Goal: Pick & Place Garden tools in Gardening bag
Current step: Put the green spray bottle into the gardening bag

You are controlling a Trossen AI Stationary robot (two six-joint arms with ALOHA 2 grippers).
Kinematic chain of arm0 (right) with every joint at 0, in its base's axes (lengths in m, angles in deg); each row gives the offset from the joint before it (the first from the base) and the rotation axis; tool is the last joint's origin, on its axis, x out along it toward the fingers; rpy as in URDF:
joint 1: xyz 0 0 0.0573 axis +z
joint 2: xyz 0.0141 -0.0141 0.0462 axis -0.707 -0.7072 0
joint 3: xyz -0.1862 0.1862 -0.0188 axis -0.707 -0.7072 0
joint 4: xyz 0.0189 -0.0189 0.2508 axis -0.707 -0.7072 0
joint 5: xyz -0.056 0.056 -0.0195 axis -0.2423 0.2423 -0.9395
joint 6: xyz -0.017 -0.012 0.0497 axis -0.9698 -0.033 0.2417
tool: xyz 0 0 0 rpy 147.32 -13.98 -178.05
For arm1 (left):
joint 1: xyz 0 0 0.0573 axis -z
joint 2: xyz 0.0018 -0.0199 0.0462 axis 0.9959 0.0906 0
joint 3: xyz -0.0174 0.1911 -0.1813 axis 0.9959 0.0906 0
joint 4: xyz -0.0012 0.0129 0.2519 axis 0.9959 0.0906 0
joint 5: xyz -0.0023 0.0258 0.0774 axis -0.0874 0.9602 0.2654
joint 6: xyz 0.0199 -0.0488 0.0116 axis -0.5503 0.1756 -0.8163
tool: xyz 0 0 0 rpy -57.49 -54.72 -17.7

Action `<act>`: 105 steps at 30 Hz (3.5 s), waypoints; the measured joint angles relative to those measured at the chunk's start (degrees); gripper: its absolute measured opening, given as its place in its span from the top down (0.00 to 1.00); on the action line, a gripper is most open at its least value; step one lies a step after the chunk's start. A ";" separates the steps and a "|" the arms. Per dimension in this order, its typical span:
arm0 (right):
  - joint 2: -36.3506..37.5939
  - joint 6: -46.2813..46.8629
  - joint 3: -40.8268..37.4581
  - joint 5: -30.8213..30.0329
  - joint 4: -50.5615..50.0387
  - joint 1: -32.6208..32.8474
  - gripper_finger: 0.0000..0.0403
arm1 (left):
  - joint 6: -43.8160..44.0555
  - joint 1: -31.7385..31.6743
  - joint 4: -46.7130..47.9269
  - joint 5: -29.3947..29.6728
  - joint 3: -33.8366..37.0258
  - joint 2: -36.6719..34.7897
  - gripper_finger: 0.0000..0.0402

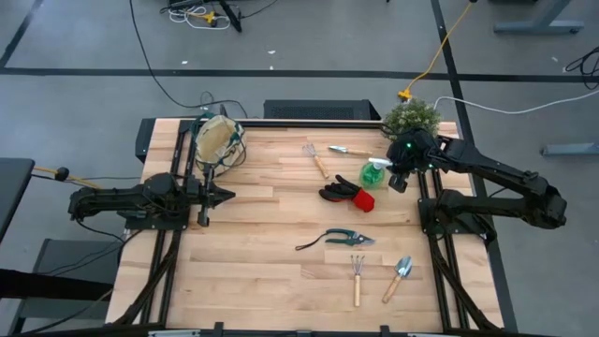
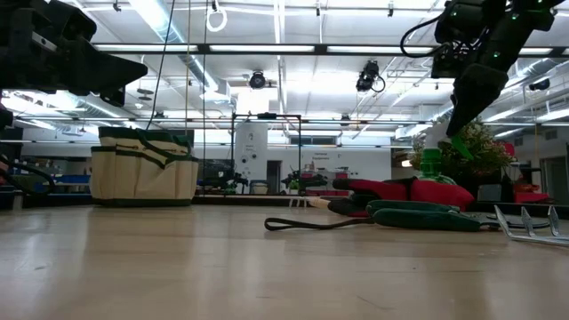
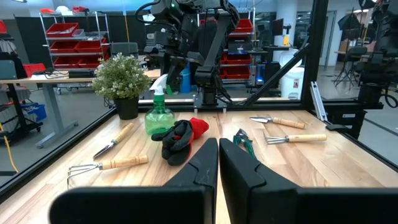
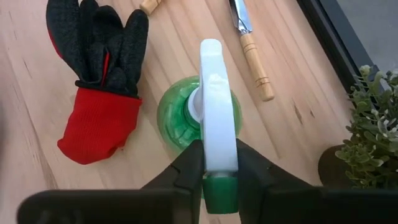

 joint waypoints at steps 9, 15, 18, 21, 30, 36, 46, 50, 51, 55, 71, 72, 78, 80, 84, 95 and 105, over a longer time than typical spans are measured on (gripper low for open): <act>0.00 -0.49 0.00 0.02 0.01 0.02 0.84 | 0.01 -0.01 0.00 0.00 0.00 0.00 0.95; -0.04 -0.66 1.62 -0.05 -1.21 0.00 0.86 | 0.00 0.01 0.00 0.00 -0.01 -0.01 0.95; -0.04 -0.67 4.94 -0.04 -2.46 0.00 0.86 | 0.00 -0.01 0.00 0.00 0.01 0.00 0.95; -0.05 -0.68 9.01 -0.02 -4.80 0.00 0.86 | 0.00 0.00 0.00 0.00 0.00 0.01 0.95; -4.55 -0.23 23.07 0.00 -14.59 0.00 0.87 | 0.00 -0.01 0.00 0.00 0.00 0.00 0.95; -8.48 -0.01 30.47 1.52 -18.38 0.08 0.87 | 0.02 0.01 0.00 0.00 0.00 -0.01 0.95; -12.35 -0.85 34.02 3.13 -18.14 4.96 0.86 | 0.02 0.01 0.00 0.00 -0.01 -0.01 0.95; -14.14 -1.59 34.07 5.74 -16.92 7.71 0.86 | 0.02 0.01 0.00 0.00 -0.01 0.00 0.95; -14.70 -1.39 34.07 6.53 -16.46 8.66 0.86 | 0.02 0.00 0.00 0.00 0.00 0.00 0.95; -16.99 -0.79 34.31 7.55 -14.83 12.22 0.86 | 0.01 0.01 0.00 0.00 0.00 0.00 0.95; -28.18 -1.95 45.02 7.43 -14.44 21.30 0.86 | 0.00 -0.01 0.00 0.00 -0.01 0.00 0.95; -28.84 -1.95 45.87 7.45 -14.50 21.67 0.86 | 0.01 0.01 0.01 0.00 0.00 0.00 0.95; -32.86 -1.95 52.13 7.41 -14.84 23.39 0.86 | 0.00 0.01 0.02 0.01 0.01 0.01 0.95; -34.39 -1.68 54.51 7.39 -15.23 23.70 0.86 | 0.01 0.00 0.00 0.00 0.01 0.01 0.95; -37.30 -1.53 59.18 7.37 -15.74 24.17 0.86 | 0.02 -0.01 0.02 0.00 0.01 -0.01 0.95; -45.82 -1.52 69.44 7.36 -15.99 24.22 0.86 | 0.02 0.00 0.00 0.00 0.00 -0.01 0.95; -53.38 -3.02 75.97 7.37 -15.68 24.19 0.86 | 0.02 0.01 0.00 0.02 -0.01 0.01 0.95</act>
